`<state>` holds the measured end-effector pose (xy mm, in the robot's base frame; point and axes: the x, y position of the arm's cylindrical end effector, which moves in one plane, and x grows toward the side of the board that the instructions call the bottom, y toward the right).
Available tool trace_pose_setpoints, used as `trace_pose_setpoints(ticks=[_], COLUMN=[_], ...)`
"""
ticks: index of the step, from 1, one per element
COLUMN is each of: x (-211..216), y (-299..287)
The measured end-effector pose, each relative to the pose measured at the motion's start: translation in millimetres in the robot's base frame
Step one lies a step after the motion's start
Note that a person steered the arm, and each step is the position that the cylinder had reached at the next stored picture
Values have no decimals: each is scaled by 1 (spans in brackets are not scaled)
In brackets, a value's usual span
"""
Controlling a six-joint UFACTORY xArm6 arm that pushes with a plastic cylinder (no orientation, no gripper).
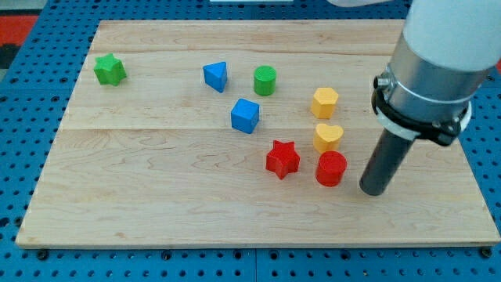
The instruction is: Push the red circle into the red star to the right
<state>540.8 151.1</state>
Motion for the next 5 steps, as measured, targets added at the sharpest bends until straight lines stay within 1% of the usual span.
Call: trace_pose_setpoints(ticks=[2, 3, 4, 5], x=[-43, -30, 9, 21], y=[-61, -67, -65, -87])
